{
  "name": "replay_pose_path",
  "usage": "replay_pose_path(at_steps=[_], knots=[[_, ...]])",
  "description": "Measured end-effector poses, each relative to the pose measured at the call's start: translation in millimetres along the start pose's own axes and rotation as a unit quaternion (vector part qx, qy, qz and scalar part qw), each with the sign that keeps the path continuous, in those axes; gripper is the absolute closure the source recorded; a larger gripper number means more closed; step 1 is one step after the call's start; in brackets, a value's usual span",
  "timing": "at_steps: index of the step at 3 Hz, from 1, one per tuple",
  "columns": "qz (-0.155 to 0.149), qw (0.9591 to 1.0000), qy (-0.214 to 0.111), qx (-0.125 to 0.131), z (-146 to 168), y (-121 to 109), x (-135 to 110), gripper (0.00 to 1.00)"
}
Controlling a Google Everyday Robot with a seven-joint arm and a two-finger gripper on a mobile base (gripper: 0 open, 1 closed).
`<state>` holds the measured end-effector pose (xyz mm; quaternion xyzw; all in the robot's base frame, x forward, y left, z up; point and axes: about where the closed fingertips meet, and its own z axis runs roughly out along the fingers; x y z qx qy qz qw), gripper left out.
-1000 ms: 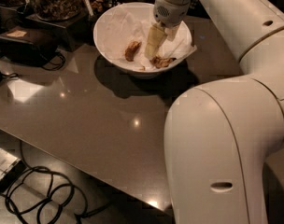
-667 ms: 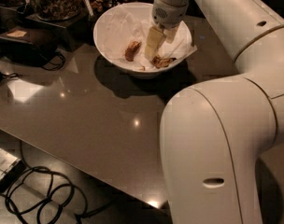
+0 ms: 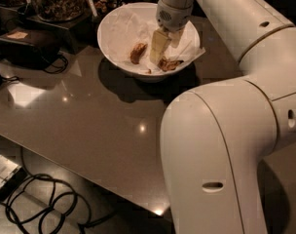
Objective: Pick banana from white bowl
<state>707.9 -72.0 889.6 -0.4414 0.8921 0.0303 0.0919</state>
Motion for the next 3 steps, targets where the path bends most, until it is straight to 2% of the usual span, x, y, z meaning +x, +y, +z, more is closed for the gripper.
replay_pose_path(at_steps=[3], knots=[[0.008,0.9998,0.015,-0.007,16,-3,-1,0.44]])
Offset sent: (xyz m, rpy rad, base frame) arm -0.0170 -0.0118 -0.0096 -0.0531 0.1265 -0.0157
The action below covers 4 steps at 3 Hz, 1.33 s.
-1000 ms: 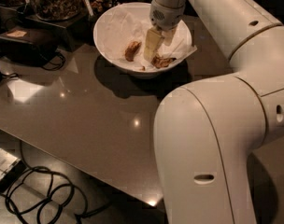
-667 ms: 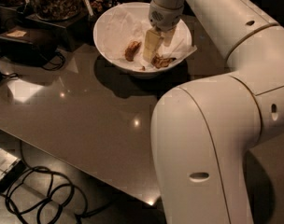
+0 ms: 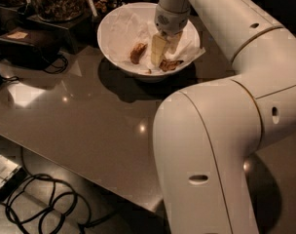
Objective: Pick banana from white bowl
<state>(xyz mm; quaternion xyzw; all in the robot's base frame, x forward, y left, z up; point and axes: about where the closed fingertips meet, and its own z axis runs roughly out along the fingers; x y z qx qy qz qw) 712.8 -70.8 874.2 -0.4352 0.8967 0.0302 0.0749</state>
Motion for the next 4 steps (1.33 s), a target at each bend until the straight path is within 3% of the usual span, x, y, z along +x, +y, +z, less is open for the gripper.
replay_pose_path(at_steps=[4], knots=[[0.010,0.9997,0.019,-0.009,26,-9,0,0.51]])
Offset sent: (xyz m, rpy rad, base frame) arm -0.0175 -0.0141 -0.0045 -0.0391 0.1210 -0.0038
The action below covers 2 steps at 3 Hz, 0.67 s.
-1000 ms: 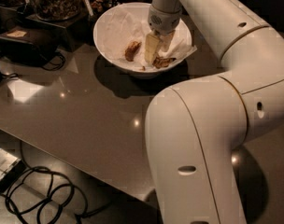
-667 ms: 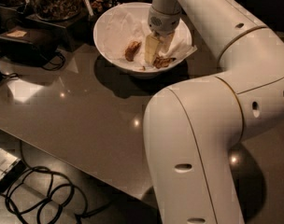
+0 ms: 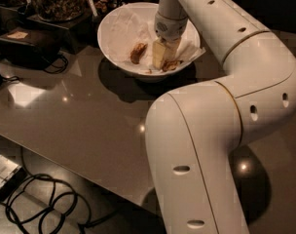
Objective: Pick banana from white bowl
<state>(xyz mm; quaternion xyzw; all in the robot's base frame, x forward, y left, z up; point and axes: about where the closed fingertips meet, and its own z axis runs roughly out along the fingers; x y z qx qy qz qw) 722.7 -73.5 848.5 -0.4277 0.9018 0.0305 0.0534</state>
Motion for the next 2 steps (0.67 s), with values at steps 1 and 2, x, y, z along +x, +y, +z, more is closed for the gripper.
replay_pose_path(at_steps=[1,2], knots=[[-0.001,1.0000,0.005,-0.003,8.7,-1.7,-1.6,0.49],[-0.007,0.9999,0.005,-0.006,13.4,-1.0,-3.8,0.68]])
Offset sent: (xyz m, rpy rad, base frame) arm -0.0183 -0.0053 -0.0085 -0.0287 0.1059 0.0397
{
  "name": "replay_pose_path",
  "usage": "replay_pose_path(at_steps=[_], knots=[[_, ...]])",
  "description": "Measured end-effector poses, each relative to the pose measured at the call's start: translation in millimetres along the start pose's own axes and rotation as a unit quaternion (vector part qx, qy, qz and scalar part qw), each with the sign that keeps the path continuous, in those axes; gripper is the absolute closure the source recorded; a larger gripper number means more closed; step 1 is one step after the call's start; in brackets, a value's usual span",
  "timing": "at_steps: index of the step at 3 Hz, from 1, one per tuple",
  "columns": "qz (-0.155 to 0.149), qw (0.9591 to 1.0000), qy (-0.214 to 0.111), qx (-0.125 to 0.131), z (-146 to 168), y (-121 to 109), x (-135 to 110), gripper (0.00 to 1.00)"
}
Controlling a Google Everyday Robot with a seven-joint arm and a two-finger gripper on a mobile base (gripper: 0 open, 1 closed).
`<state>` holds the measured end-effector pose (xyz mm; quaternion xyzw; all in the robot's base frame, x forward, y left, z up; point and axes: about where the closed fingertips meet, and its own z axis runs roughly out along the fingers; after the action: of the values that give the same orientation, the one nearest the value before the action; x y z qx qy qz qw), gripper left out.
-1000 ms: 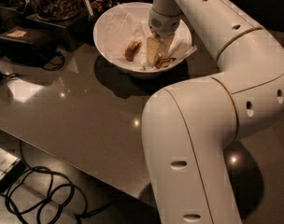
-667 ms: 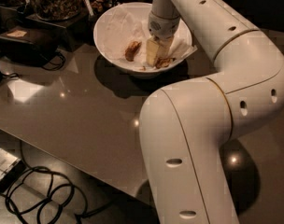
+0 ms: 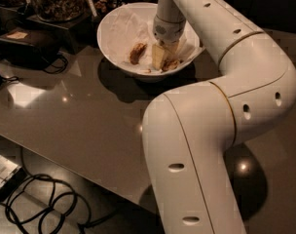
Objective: Pick banana from white bowl
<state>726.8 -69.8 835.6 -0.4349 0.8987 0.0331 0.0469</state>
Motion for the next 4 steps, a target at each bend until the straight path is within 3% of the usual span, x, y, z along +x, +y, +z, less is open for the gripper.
replay_pose_path(at_steps=[1,2,3,4], knots=[[0.000,1.0000,0.000,0.000,0,0,0,0.92],[0.000,1.0000,0.000,0.000,0,0,0,1.00],[-0.008,0.9996,-0.023,0.012,-6,-3,-6,1.00],[-0.032,0.9977,-0.052,0.029,-32,10,-5,1.00]])
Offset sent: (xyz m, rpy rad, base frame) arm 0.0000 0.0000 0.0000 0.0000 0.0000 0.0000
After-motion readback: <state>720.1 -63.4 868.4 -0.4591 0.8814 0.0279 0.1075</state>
